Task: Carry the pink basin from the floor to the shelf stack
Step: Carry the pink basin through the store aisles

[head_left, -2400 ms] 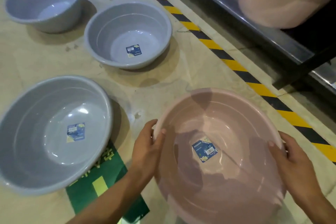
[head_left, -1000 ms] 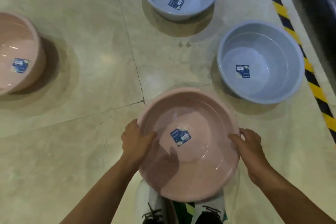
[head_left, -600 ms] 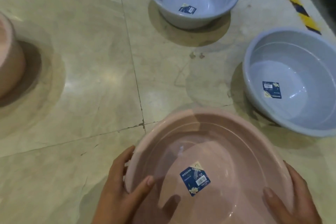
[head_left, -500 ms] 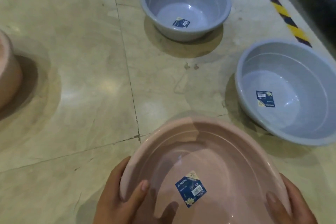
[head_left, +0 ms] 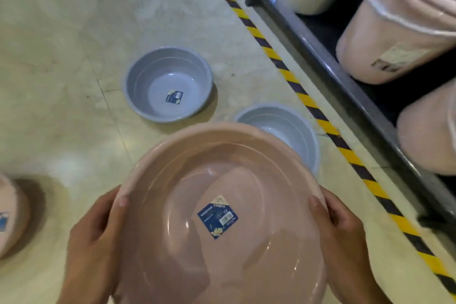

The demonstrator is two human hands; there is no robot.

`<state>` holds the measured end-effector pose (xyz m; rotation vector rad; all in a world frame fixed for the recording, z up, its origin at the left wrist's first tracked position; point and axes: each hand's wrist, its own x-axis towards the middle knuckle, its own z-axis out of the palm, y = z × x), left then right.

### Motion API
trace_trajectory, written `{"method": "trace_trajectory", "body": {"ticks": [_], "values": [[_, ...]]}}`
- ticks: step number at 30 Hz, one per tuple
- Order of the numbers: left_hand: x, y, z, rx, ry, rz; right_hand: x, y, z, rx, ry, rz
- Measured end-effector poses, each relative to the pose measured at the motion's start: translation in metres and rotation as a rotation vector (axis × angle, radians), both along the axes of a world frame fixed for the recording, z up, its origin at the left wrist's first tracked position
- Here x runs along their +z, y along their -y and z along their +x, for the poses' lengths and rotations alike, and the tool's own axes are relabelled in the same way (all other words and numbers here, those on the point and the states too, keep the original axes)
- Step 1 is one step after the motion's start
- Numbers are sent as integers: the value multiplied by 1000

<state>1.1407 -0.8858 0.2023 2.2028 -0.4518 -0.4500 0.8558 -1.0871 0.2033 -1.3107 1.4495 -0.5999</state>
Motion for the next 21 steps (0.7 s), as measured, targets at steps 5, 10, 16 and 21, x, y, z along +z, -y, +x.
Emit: {"method": "trace_trajectory", "body": {"ticks": [5,10,16,21], "values": [[95,94,-8,-131,-137,83,90,53,-4,12,-169,43],[62,180,1,-192,-251,168,76,112,3,-96,-271,123],[-59,248,-4,-184,-279,197,-37,171,0,-185,-341,132],[-137,284,-7,-229,-253,218,-131,204,-7,-187,-390,107]]}}
